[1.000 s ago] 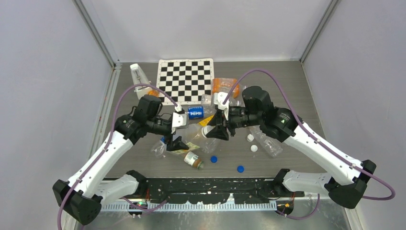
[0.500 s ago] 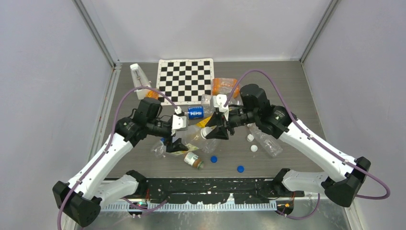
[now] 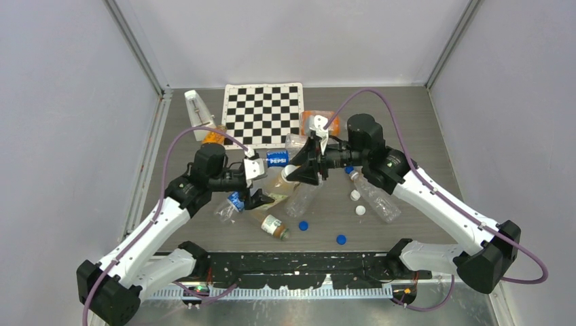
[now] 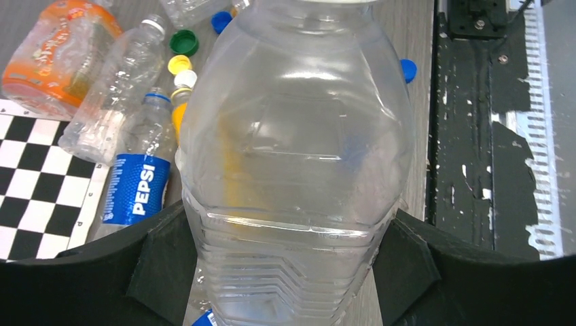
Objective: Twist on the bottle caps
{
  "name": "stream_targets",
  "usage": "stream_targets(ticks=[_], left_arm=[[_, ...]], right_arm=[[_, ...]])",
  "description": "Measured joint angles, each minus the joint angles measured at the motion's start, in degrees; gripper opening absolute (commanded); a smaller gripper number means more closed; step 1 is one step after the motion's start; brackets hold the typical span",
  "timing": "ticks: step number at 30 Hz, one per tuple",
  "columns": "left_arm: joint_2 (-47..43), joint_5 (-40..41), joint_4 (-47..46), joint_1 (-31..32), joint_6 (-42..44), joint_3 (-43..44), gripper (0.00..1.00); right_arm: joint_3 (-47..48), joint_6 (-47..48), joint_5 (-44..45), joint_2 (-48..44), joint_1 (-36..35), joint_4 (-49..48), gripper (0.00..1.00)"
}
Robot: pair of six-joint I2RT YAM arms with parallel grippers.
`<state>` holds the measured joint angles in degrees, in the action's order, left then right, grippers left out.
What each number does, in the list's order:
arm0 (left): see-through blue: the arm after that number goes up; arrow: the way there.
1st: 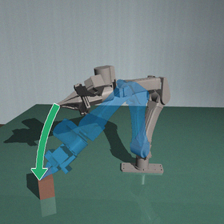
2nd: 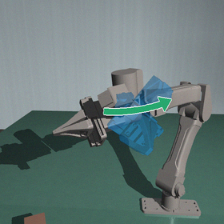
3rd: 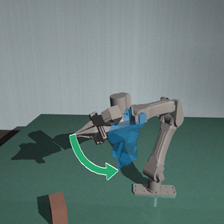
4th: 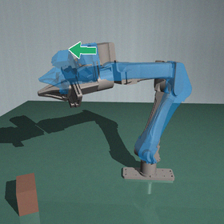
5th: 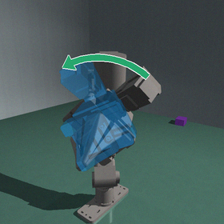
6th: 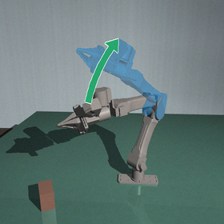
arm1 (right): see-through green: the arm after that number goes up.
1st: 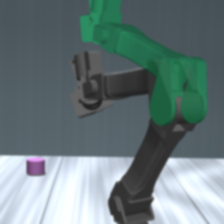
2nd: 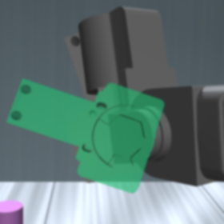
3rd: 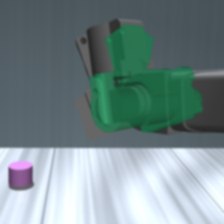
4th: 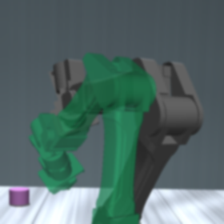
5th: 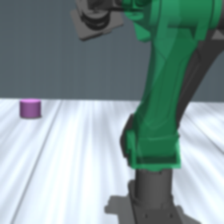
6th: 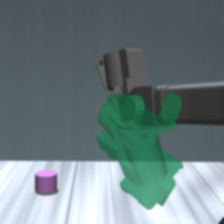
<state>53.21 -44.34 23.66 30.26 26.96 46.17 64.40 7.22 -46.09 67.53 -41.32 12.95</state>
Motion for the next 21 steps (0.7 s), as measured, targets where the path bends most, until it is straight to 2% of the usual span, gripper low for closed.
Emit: stream_targets(ticks=[10, 21], left_arm=[[-0.66, 4.22, -12.11, 0.28, -9.79, -4.17, 0.00], [-0.98, 6.01, -22.32, 0.52, -18.27, -7.45, 0.00]], right_arm=[[0.11, -4.74, 7.61, 0.02, 0.26, -3.93, 0.01], [0.28, -10.80, 11.15, 0.33, 0.94, -7.98, 0.00]])
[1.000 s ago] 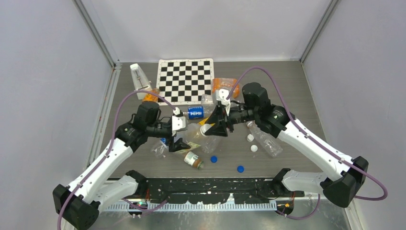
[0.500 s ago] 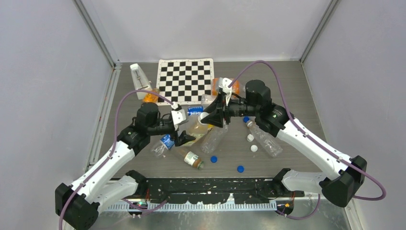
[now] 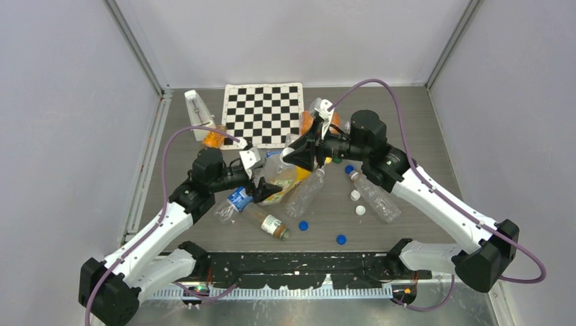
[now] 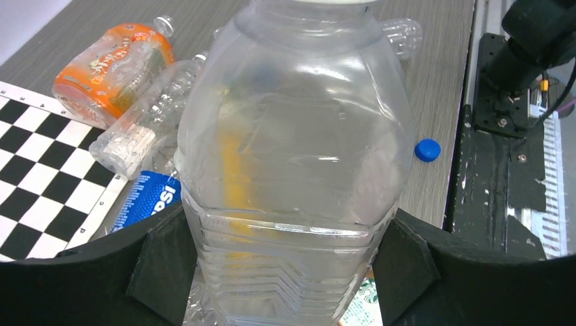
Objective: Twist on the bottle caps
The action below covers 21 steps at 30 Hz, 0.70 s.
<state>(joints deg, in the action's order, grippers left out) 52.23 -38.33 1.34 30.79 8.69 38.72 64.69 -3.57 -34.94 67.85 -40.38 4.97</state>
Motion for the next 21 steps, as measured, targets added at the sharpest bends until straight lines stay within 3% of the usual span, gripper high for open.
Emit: stream_targets(ticks=[13, 21], left_arm=[[2.05, 7.10, -7.32, 2.23, -5.75, -0.72, 0.00], [5.79, 19.06, -9.25, 8.02, -5.09, 0.31, 0.00]], right_arm=[[4.55, -5.27, 8.39, 2.12, 0.02, 3.69, 0.01], [5.88, -10.32, 17.53, 2.29, 0.02, 8.72, 0.00]])
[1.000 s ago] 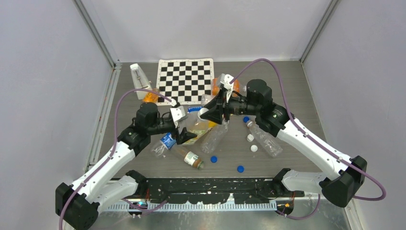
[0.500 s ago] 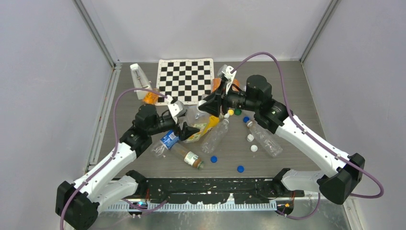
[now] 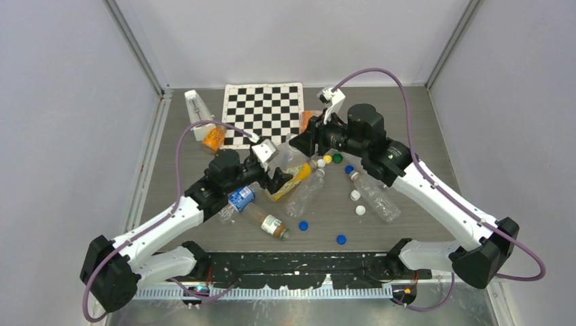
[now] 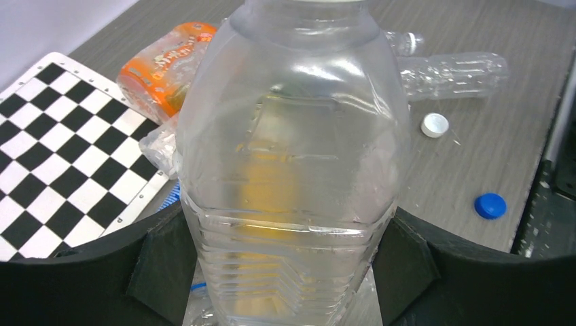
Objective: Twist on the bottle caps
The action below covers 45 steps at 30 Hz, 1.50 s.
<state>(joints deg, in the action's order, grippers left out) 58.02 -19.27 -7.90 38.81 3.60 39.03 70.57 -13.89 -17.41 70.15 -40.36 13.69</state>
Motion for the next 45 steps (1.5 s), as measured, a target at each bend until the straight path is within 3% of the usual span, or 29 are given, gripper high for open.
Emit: stream_targets(ticks=[9, 18, 24, 29, 32, 39, 45], left_arm=[[8.76, 22.64, -11.30, 10.29, 3.43, 0.17, 0.00], [20.85, 48.85, -23.89, 22.08, 13.46, 4.24, 0.00], [27.96, 60.41, -35.08, 27.71, 22.14, 8.28, 0.00], [28.09, 63.36, -36.00, 29.18, 24.15, 8.76, 0.00], [27.36, 63.58, -35.17, 29.29, 23.85, 8.76, 0.00], [19.43, 56.54, -29.05, 27.08, 17.29, 8.52, 0.00], [11.37, 45.11, -19.26, 20.50, 10.54, 7.65, 0.00]], right_arm=[[1.09, -12.04, 18.05, 0.02, -0.81, 5.81, 0.00], [3.52, -27.06, 39.60, 0.59, -3.63, 13.29, 0.01], [5.79, -36.24, 50.75, 0.74, -4.20, 16.11, 0.11], [6.14, -38.62, 53.66, 0.72, -4.85, 15.89, 0.32], [6.14, -38.27, 53.94, 0.26, -5.25, 15.72, 0.51], [7.04, -32.89, 48.59, -0.94, -6.19, 14.56, 0.78], [7.72, -26.82, 39.85, -2.60, -4.59, 13.27, 0.86]])
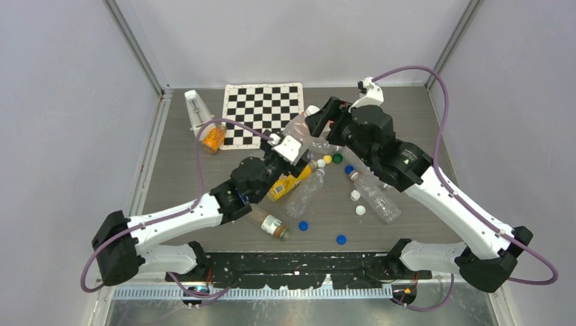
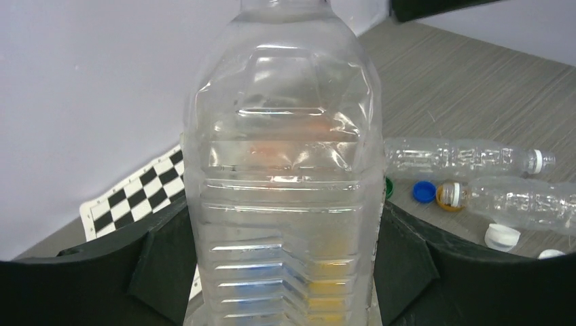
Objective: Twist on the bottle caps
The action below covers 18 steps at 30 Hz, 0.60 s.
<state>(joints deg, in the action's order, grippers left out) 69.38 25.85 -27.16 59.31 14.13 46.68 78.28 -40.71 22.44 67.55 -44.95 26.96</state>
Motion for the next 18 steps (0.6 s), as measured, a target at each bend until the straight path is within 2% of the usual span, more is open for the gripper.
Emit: stream_targets(ticks=[6, 10, 18], left_arm=[[-6.05, -13.22, 11.15, -9.92, -5.09, -0.61, 0.00], [-8.11, -23.71, 17.57, -15.47, -6.29, -0.63, 0.00], [-9.62, -38.34, 24.22, -19.82, -6.88, -0.63, 0.00]], right_arm=[[0.00, 8.00, -9.90, -3.04, 2.54, -0.52, 0.91], [0.00, 14.40, -19.80, -5.01, 5.68, -1.40, 0.91], [-0.17, 23.93, -41.03, -4.37, 15.23, -2.05, 0.89]])
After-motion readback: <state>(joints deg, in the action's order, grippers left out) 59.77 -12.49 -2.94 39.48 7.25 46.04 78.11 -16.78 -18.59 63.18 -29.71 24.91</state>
